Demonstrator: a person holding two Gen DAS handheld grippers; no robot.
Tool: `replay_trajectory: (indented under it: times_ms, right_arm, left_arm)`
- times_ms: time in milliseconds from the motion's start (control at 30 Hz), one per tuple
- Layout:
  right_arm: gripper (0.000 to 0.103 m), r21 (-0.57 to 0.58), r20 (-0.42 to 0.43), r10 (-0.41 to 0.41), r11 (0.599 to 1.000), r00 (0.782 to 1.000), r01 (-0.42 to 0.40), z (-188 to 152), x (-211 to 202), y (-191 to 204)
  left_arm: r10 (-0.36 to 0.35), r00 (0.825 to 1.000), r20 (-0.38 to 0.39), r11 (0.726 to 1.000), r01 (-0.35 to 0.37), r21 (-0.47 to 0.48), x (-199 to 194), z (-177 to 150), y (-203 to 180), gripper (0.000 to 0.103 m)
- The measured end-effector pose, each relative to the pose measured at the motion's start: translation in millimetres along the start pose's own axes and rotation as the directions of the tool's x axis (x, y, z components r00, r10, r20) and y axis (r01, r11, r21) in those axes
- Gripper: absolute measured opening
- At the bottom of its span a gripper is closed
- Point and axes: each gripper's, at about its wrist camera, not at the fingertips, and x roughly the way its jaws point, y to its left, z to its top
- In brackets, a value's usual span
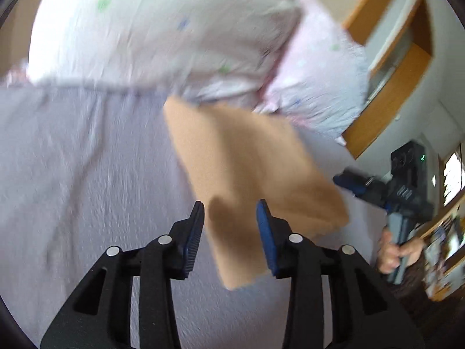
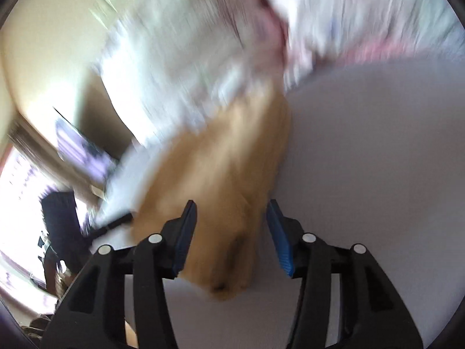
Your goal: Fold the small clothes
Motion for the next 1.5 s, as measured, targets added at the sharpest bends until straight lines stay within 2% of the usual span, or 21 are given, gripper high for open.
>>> replay_trajectory:
  times_ms: [67,167,200,233,300,333,367,433,500,533,600,633,700,767,833,900,1033,1167,1300,1400,1500]
  right_arm:
    - [0.068,0.028,-0.012,0.145,0.989,0.989,-0.144,-4,-3,16]
    - [0.071,0.103,-0.099,0.240,0.968,0.966,-0.230,-17,21,22]
    - [0.071,0.139,-0.123,0.232,0.967,0.965,-0.215,-23,31,17]
    - [0.071,0.178,-0.144,0.167,0.974,0.975,-0.140,-30,41,4]
    - [0.065,0.234,-0.167,0.086,0.971,0.982,-0.046,-38,50,-18]
    - [0.050,0.283,-0.152,0.113,0.957,0.982,-0.066,-45,49,-31]
    - [0.044,0.318,-0.136,0.136,0.944,0.981,-0.086,-48,46,-39]
    - [0.044,0.309,-0.136,0.122,0.948,0.983,-0.075,-51,40,-37]
    - [0.065,0.242,-0.114,0.084,0.969,0.990,-0.054,-53,27,-23]
    - [0.081,0.180,-0.081,0.060,0.983,0.995,-0.045,-55,15,-14]
    - [0.092,0.045,-0.026,-0.013,0.999,1.000,0.014,-61,-6,10]
    - [0.098,-0.012,-0.008,-0.063,0.998,0.998,0.063,-66,-13,20]
    - [0.101,-0.084,0.023,-0.208,0.974,0.978,0.209,-80,-20,35]
    - [0.101,-0.126,0.023,-0.337,0.933,0.941,0.338,-94,-19,41]
    - [0.101,-0.173,0.005,-0.398,0.903,0.918,0.392,-105,-9,48]
    - [0.101,-0.199,-0.021,-0.434,0.884,0.900,0.422,-112,1,49]
    - [0.101,-0.254,-0.054,-0.550,0.815,0.834,0.521,-115,26,53]
    - [0.101,-0.266,-0.077,-0.561,0.808,0.824,0.525,-122,32,54]
    - [0.101,-0.286,-0.085,-0.571,0.799,0.817,0.529,-125,37,60]
    - [0.101,-0.309,-0.083,-0.611,0.767,0.787,0.562,-128,42,62]
    - [0.101,-0.297,-0.089,-0.613,0.768,0.785,0.567,-126,41,62]
  left_arm:
    - [-0.036,0.999,0.024,0.997,0.034,0.064,-5,0,-24,0.064]
    - [-0.045,0.999,-0.022,0.984,0.048,0.172,11,-7,-54,0.067]
    - [-0.026,0.999,-0.044,0.980,0.034,0.197,18,-13,-59,0.067]
    - [0.000,0.997,-0.079,0.976,0.017,0.216,28,-14,-63,0.067]
    - [0.079,0.981,-0.178,0.968,-0.033,0.251,47,-26,-59,0.065]
    - [0.091,0.977,-0.194,0.965,-0.038,0.259,47,-31,-57,0.065]
    - [0.088,0.981,-0.171,0.960,-0.038,0.278,43,-35,-57,0.065]
    - [0.086,0.983,-0.163,0.961,-0.038,0.274,31,-35,-56,0.065]
    - [0.068,0.989,-0.134,0.969,-0.034,0.244,17,-34,-60,0.066]
    - [0.063,0.991,-0.116,0.972,-0.035,0.230,7,-35,-62,0.067]
    - [0.096,0.993,-0.072,0.976,-0.080,0.202,-11,-45,-61,0.093]
    - [0.153,0.987,-0.045,0.972,-0.142,0.187,-18,-50,-62,0.099]
    - [0.285,0.958,-0.014,0.945,-0.279,0.170,-22,-59,-67,0.102]
    - [0.417,0.908,-0.040,0.901,-0.407,0.152,-16,-63,-66,0.102]
    - [0.460,0.884,-0.079,0.884,-0.448,0.133,-11,-64,-63,0.102]
    - [0.455,0.884,-0.103,0.889,-0.445,0.112,-6,-63,-57,0.102]
    - [0.467,0.875,-0.126,0.884,-0.458,0.096,2,-61,-50,0.102]
    - [0.473,0.865,-0.167,0.881,-0.466,0.083,15,-61,-44,0.102]
    - [0.513,0.842,-0.166,0.858,-0.500,0.115,17,-68,-50,0.102]
    - [0.517,0.838,-0.174,0.856,-0.506,0.106,18,-68,-49,0.102]
    - [0.519,0.835,-0.182,0.855,-0.509,0.103,18,-69,-49,0.102]
